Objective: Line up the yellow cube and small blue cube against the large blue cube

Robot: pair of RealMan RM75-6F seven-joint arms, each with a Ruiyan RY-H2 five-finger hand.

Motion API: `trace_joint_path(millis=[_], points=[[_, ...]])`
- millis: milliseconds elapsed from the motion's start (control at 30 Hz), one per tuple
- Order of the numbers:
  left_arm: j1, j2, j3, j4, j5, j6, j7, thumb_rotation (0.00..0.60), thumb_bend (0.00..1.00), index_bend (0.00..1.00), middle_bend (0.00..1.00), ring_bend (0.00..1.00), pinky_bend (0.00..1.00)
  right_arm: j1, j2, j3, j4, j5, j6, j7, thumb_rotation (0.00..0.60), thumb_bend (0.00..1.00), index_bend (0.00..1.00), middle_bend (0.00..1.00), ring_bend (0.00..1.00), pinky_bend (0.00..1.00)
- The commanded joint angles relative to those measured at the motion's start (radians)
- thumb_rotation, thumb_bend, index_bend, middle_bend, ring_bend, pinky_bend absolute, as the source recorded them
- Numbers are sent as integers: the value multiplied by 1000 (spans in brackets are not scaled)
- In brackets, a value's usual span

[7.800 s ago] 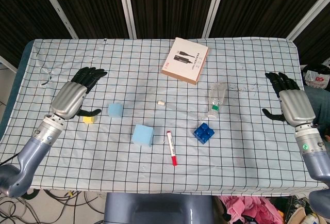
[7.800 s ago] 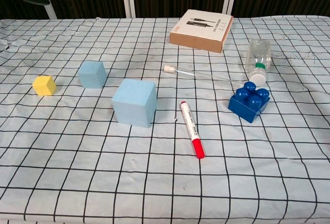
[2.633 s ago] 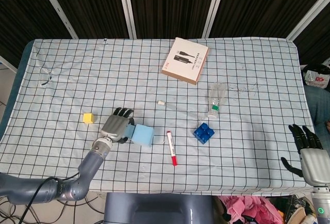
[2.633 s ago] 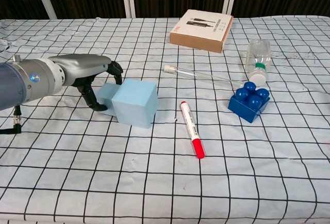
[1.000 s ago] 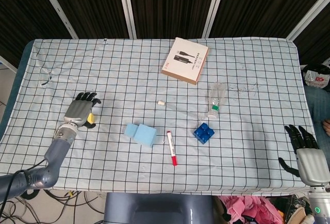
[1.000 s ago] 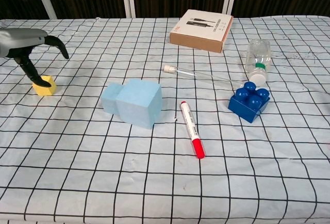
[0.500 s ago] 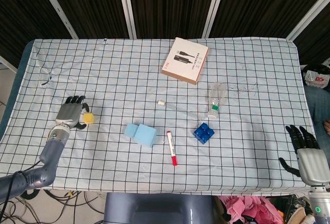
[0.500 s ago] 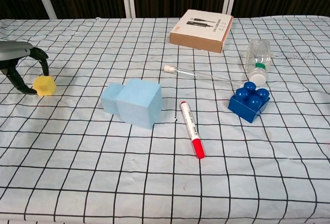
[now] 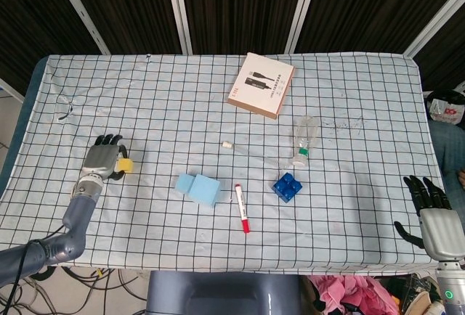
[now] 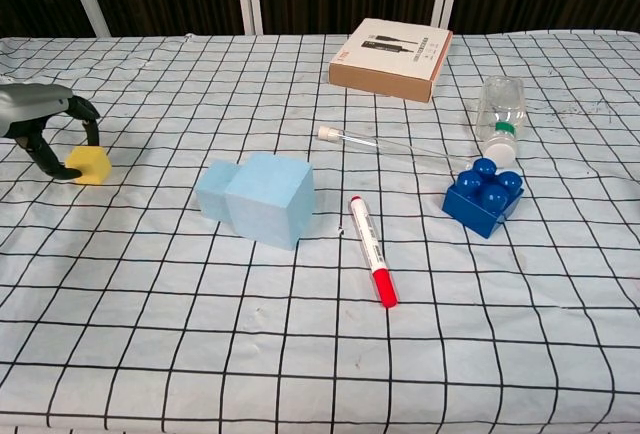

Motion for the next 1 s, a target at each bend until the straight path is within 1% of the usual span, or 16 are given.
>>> trace_joint_path(millis=[33,233,333,433,533,633,700,833,1000], points=[[-1,-1,-1,-1,-2,-2,4,600,320,476,128,0,0,0,0,1,-1,0,2,1,600,218,0,51,0,107],[-3,6,-18,-15,-10,7,10,600,339,492,134,0,0,-1,0,1,0,0,2,2,600,218,0,51,0,107],[-9,20,-43,-56,8,18,-6,600,339,492,133,0,0,-1,1,2,1,1,3,3,600,218,0,51,0,107],[-23,36,-69,-106,61,11,-38,600,339,492,132,0,0,-2,1,2,0,1,4,3,600,218,0,51,0,107],[-39,56,-80,-143,139,-34,-88,600,339,492,132,0,0,-1,0,2,-1,1,2,1,600,218,0,51,0,107],[-59,62,-79,-146,225,-86,-134,600,339,491,132,0,0,0,-1,2,0,4,-2,-2,600,218,0,51,0,107],[-70,57,-74,-134,264,-109,-150,600,339,491,132,0,0,-1,-1,2,0,5,-2,-2,600,218,0,51,0,107],[-83,38,-64,-112,294,-131,-168,600,339,490,132,0,0,-3,2,5,0,7,3,3,600,217,0,51,0,107],[-94,15,-46,-91,300,-162,-178,600,339,484,131,0,0,-6,5,7,-2,8,9,7,600,218,0,51,0,107]])
